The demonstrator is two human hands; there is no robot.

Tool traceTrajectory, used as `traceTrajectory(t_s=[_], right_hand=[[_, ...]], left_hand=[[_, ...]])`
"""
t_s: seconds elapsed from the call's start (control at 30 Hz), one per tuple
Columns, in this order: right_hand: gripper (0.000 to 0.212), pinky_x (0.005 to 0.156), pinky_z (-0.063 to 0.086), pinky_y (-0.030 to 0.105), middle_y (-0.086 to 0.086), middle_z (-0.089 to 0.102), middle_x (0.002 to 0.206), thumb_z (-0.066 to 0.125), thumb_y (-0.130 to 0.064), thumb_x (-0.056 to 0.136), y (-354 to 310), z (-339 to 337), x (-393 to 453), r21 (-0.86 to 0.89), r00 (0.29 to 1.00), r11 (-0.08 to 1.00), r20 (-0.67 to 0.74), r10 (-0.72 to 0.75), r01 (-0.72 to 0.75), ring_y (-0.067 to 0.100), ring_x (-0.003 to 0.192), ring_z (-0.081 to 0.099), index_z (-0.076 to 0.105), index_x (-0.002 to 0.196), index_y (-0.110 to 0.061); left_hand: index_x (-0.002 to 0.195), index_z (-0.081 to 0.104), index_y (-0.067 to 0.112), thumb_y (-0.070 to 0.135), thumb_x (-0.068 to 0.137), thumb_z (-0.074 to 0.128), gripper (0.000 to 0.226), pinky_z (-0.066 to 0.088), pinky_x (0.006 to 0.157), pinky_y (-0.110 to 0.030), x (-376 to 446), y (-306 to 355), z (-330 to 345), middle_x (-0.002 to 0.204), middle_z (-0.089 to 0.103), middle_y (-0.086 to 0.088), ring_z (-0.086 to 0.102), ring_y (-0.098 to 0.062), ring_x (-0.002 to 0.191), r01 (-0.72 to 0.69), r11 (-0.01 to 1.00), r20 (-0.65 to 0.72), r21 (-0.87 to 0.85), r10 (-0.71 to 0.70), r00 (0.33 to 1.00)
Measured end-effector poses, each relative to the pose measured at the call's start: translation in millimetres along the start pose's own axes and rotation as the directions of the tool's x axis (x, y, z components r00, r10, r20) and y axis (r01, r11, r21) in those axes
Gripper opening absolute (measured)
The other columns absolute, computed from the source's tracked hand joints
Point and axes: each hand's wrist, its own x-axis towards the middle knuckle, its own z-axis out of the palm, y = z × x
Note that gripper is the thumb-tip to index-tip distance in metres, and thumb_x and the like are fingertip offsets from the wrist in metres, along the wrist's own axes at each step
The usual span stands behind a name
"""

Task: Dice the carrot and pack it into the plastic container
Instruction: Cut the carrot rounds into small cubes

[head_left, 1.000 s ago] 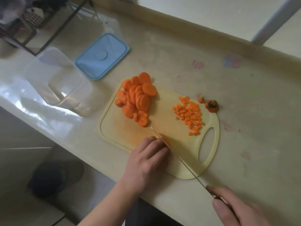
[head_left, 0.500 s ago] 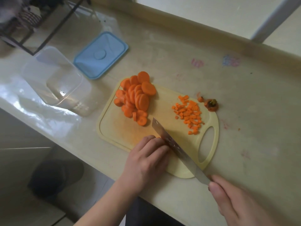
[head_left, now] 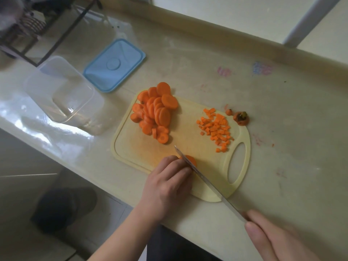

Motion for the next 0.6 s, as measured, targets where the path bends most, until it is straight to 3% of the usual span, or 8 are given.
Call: traceTrajectory(t_s=[0.1,0.23,0.33,0.37,0.43,0.47,0.53,0.6], right_hand=[[0.048,0.072,0.037,0.003,-0.014,0.063,0.067,0.010,-0.067,0.092,1,2,14,-0.258,0.978,0.944,0.019,-0.208,0.206,-0.002,0.084,0.055,0.052,0.089,-0.043],[0.049,0.075,0.045,0.015,-0.016,0.065,0.083,0.009,-0.072,0.084,-8,-3,22,0.010,0.992,0.995,0.076,-0.096,0.095,-0.004,0.083,0.060,0.047,0.102,-0.047],[0.035,0.076,0.039,0.001,-0.039,0.055,0.092,0.018,-0.070,0.078,-16,0,10,0.072,0.999,0.997,-0.038,-0.015,0.018,-0.016,0.089,0.051,0.039,0.102,-0.056],[0.030,0.075,0.035,-0.005,-0.039,0.053,0.096,0.020,-0.068,0.084,-13,3,4,0.037,0.997,0.998,-0.064,-0.046,0.049,-0.016,0.091,0.050,0.042,0.101,-0.057],[0.037,0.073,0.026,-0.013,-0.018,0.065,0.085,0.017,-0.071,0.090,-8,5,0,-0.101,0.984,0.985,-0.099,-0.150,0.140,-0.005,0.089,0.055,0.049,0.097,-0.053],[0.045,0.075,0.022,-0.015,-0.013,0.066,0.075,0.012,-0.080,0.083,-6,5,1,-0.137,0.988,0.984,-0.088,-0.123,0.111,0.000,0.087,0.057,0.049,0.096,-0.057],[0.060,0.078,0.025,-0.012,-0.011,0.067,0.078,-0.002,-0.097,0.057,-6,5,-1,0.001,0.996,1.000,-0.083,0.014,-0.014,0.001,0.085,0.058,0.042,0.091,-0.076],[0.062,0.077,0.029,-0.009,-0.008,0.066,0.081,-0.010,-0.100,0.044,-4,3,-2,-0.005,0.994,0.998,-0.086,0.060,-0.061,-0.002,0.080,0.056,0.030,0.088,-0.085]], left_hand=[[0.100,0.077,0.001,0.009,0.095,0.070,0.011,0.054,0.087,-0.038,1,-1,0,0.108,0.071,-0.012,0.065,-0.031,0.100,0.011,1.000,0.000,-0.018,-0.011,1.000],[0.100,0.077,0.001,0.008,0.093,0.072,0.010,0.055,0.087,-0.038,1,-1,0,0.106,0.071,-0.012,0.066,-0.031,0.099,0.001,1.000,-0.002,-0.010,-0.001,1.000],[0.101,0.076,0.000,0.007,0.093,0.073,0.011,0.055,0.088,-0.038,-2,-1,-3,0.107,0.071,-0.013,0.066,-0.031,0.102,-0.010,1.000,0.000,-0.005,0.010,1.000],[0.101,0.076,0.000,0.006,0.093,0.072,0.011,0.055,0.088,-0.038,-2,-1,-3,0.107,0.071,-0.013,0.066,-0.032,0.102,-0.008,1.000,-0.001,-0.001,0.008,1.000],[0.099,0.075,-0.002,0.005,0.094,0.069,0.011,0.054,0.088,-0.038,-2,0,-3,0.106,0.071,-0.014,0.065,-0.033,0.101,-0.006,1.000,-0.004,0.011,0.006,1.000],[0.099,0.075,-0.002,0.005,0.094,0.068,0.011,0.054,0.088,-0.038,-3,1,-3,0.106,0.070,-0.014,0.065,-0.033,0.100,-0.007,1.000,-0.006,0.014,0.007,1.000],[0.100,0.076,-0.001,0.004,0.092,0.069,0.012,0.053,0.087,-0.039,-3,1,-3,0.105,0.070,-0.014,0.065,-0.034,0.099,-0.018,1.000,0.001,0.015,0.018,1.000],[0.102,0.076,-0.001,0.003,0.089,0.072,0.014,0.053,0.086,-0.040,-4,-2,-4,0.107,0.070,-0.014,0.065,-0.034,0.099,-0.029,1.000,0.016,0.011,0.029,0.999]])
